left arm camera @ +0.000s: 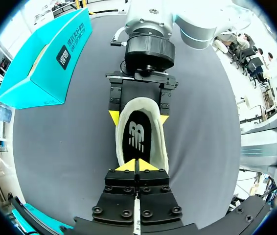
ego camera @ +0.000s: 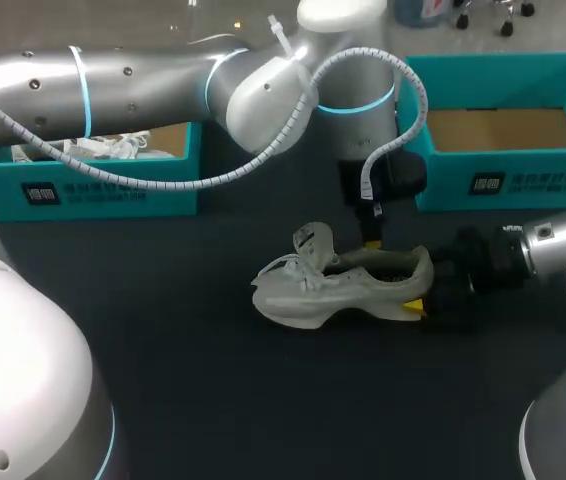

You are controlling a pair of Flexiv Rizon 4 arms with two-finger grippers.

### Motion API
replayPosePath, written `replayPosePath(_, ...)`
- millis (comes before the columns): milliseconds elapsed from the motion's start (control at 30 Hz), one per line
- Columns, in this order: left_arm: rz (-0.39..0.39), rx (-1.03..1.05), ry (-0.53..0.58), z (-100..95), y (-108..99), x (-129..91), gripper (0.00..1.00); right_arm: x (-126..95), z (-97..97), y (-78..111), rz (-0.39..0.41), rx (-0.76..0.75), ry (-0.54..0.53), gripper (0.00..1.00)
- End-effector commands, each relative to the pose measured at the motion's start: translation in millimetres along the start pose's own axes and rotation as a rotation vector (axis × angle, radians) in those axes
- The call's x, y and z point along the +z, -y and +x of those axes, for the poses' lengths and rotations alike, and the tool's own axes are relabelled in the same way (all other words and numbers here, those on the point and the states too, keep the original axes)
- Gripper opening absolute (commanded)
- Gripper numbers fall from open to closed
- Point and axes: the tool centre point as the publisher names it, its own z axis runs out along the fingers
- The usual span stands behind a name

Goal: Take the shoe out of the shoebox, open the shoe tongue, remove and reinsert the insole, then place the shoe into the shoebox

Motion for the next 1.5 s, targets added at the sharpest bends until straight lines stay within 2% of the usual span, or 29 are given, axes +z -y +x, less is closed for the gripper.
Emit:
replayPosePath(33,-0.003,0.035,-0.015,5.7,7,5,0.0,4,-0.5,2.7,0.002,0.0,0.001,0.0)
replayPosePath(533,-0.009,0.1,-0.113,11.4,19,57,0.0,4,-0.5,2.7,0.002,0.0,0.001,0.0)
replayPosePath(967,-0.034,0.098,-0.11,34.6,10,67,0.0,4,-0.5,2.7,0.002,0.0,0.001,0.0)
replayPosePath(1033,-0.037,0.091,-0.106,36.3,9,67,0.37,4,-0.5,2.7,0.002,0.0,0.001,0.0)
replayPosePath(1067,-0.038,0.091,-0.106,36.7,9,67,0.4,4,-0.5,2.7,0.002,0.0,0.001,0.0)
replayPosePath(1267,-0.052,0.086,-0.108,31.9,6,76,0.35,4,-0.5,2.7,0.002,0.0,0.001,0.0)
replayPosePath(1500,-0.11,0.071,-0.082,25.8,1,93,0.37,4,-0.5,2.7,0.002,0.0,0.001,0.0)
